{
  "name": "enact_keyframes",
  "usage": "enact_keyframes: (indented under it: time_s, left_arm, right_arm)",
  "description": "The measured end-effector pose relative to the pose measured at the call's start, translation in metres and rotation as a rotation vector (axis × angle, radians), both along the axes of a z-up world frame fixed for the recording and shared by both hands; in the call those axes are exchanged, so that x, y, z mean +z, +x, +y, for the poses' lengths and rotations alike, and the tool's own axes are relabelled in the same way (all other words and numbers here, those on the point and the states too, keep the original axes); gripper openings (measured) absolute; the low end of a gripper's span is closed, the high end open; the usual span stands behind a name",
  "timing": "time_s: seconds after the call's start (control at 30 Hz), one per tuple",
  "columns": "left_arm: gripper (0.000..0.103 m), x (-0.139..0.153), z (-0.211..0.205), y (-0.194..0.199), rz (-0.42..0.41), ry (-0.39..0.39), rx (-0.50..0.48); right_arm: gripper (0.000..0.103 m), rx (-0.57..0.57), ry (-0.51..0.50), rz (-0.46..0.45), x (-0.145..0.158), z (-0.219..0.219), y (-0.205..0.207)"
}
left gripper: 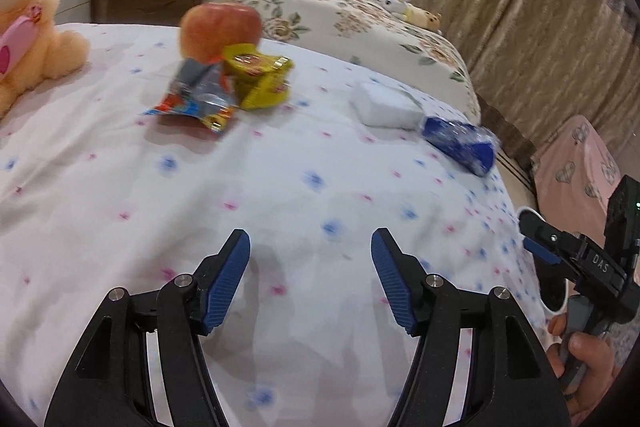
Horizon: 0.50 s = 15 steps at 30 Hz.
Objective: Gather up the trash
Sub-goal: 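Move both grippers back over the bed toward the remaining wrappers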
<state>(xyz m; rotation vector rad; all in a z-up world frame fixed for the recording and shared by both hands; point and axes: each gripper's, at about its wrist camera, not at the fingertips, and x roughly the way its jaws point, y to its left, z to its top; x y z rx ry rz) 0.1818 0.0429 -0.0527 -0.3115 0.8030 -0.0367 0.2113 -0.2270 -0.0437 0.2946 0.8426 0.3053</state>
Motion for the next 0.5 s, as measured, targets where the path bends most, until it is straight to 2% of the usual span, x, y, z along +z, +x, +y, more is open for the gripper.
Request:
enact_keyframes:
  time_s: [0.23,0.5]
  left_arm:
    - [0.064,-0.003,0.026,0.019,0.012,0.028,0.055]
    - [0.069,0.003,0.06,0.044,-0.008,0.047,0.127]
  right_arm:
    - [0.094,0.005,-0.026,-0.022,0.002,0.009,0.027]
    - [0.094,0.005,-0.037,-0.003,-0.004,0.012,0.062]
